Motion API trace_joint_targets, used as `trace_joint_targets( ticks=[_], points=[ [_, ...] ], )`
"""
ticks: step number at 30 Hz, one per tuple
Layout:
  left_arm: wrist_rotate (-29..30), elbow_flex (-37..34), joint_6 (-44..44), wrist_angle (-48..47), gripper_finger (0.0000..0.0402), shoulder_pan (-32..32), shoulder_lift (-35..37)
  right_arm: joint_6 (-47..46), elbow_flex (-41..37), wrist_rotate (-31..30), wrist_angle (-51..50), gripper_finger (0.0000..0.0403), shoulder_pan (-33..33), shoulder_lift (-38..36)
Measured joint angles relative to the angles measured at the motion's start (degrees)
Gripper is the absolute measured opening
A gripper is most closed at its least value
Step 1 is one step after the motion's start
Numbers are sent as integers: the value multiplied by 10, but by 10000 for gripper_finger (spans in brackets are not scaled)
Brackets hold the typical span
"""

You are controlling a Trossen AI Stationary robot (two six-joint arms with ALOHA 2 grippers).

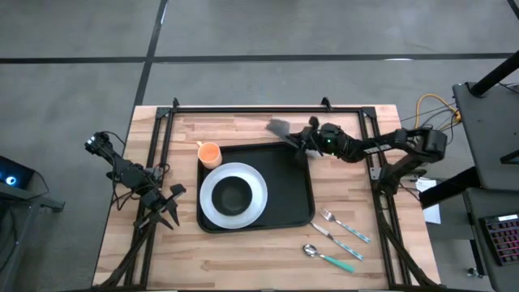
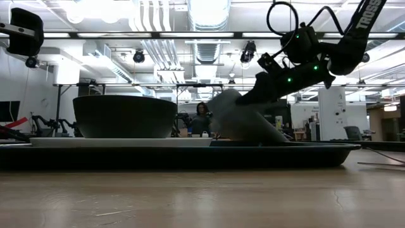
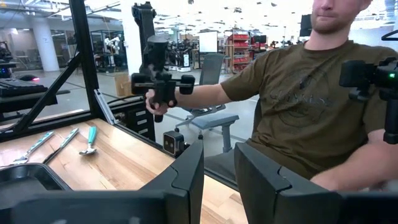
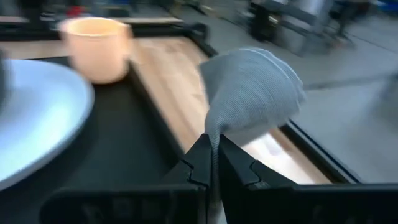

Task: Set up tray
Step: Put the gray table napkin to the right of the white plate on the black serving tray

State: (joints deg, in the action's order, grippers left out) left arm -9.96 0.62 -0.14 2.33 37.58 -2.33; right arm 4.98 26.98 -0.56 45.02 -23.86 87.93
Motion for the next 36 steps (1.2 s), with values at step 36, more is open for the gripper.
trace_joint_targets(
  ticks=[36],
  points=[
    [0,0,0,0,71,0,0,23,-78,224,-53,8,160,-30]
  ],
)
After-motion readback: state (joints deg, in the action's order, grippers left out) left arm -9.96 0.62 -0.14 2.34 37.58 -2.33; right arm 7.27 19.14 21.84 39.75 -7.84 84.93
